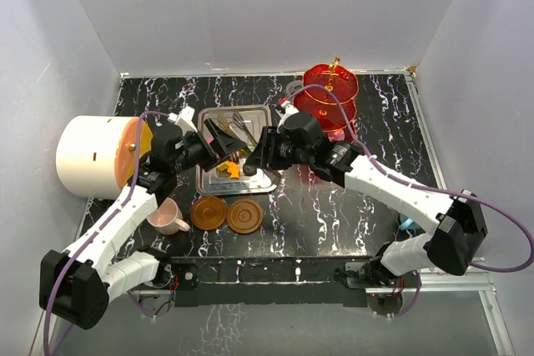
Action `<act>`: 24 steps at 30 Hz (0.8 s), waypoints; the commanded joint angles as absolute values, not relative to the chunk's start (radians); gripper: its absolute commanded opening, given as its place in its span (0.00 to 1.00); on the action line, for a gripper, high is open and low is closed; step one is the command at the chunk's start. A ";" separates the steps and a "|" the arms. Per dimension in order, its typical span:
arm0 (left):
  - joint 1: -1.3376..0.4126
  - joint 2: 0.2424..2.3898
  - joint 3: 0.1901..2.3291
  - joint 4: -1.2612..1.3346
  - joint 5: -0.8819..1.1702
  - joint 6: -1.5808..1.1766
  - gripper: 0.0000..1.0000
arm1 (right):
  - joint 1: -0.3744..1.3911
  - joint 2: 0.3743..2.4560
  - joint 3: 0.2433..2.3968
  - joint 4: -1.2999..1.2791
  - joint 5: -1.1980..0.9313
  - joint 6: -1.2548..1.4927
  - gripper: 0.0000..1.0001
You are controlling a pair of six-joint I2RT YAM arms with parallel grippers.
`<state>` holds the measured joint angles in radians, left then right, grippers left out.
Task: Serve the afternoon tea
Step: Adjust the clamp.
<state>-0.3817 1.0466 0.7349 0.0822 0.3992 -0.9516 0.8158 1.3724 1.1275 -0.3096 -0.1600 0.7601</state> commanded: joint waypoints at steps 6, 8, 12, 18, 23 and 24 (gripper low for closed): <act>-0.383 0.930 0.792 -0.228 0.189 -0.817 0.99 | 0.810 1.460 1.373 -0.601 0.016 0.625 0.40; -0.383 0.898 0.796 -0.225 0.144 -0.786 0.99 | 0.810 1.482 1.394 -0.630 0.023 0.608 0.39; -0.384 0.910 0.845 -0.246 0.117 -0.728 0.99 | 0.811 1.518 1.411 -0.644 0.017 0.592 0.37; -0.383 0.931 0.938 -0.398 -0.079 -0.540 0.99 | 0.811 1.584 1.482 -0.733 0.061 0.557 0.36; -0.383 0.923 0.959 -0.450 -0.293 -0.383 0.99 | 0.810 1.626 1.517 -0.791 0.040 0.559 0.40; -0.383 0.917 0.945 -0.442 -0.311 -0.358 0.99 | 0.806 1.632 1.514 -0.793 0.024 0.562 0.40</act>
<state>-0.3817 0.9371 0.9337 -0.3794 -0.1181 -0.5228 0.8150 1.6253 1.4544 -0.7692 0.0280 0.5732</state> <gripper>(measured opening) 0.985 0.395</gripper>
